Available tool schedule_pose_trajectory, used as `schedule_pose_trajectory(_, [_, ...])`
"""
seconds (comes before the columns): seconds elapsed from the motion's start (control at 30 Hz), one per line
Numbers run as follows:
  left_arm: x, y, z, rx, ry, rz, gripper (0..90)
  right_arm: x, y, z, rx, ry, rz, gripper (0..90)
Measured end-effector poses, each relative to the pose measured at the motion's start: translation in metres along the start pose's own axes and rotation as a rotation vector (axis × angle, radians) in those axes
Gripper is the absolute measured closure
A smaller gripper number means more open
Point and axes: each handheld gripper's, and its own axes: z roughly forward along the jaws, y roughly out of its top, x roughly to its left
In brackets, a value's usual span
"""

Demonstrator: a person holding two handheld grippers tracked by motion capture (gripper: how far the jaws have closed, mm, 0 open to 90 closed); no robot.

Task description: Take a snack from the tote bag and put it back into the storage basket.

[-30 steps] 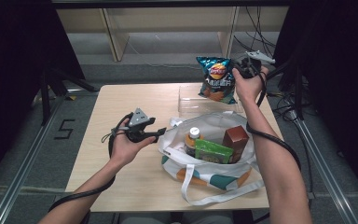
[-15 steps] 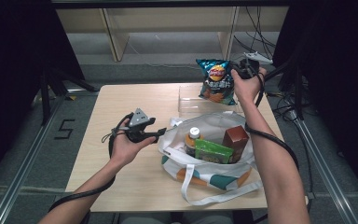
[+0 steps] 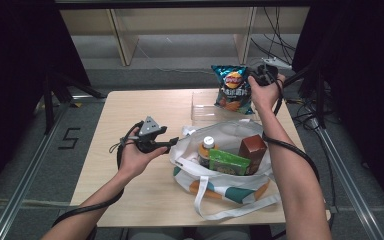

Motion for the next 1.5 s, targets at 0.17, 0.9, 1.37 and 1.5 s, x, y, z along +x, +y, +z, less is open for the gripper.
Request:
schedule_pose_trajectory(0.17, [0.0, -0.001, 0.001, 0.003, -0.005, 0.006, 38.6, 0.0, 0.0, 0.002, -0.006, 0.004, 0.001, 90.0])
schedule_pose_trajectory(0.9, [0.0, -0.001, 0.001, 0.009, 0.001, 0.009, 38.6, -0.005, -0.007, 0.007, 0.029, -0.026, 0.009, 89.7])
schedule_pose_trajectory(1.37, [-0.001, -0.002, 0.002, 0.012, -0.004, 0.01, 38.7, -0.011, -0.01, 0.007, 0.052, -0.068, 0.001, 86.4])
schedule_pose_trajectory(1.5, [-0.001, -0.002, 0.003, 0.012, -0.005, 0.012, 38.7, -0.014, -0.013, 0.007, 0.052, -0.08, -0.031, 83.3])
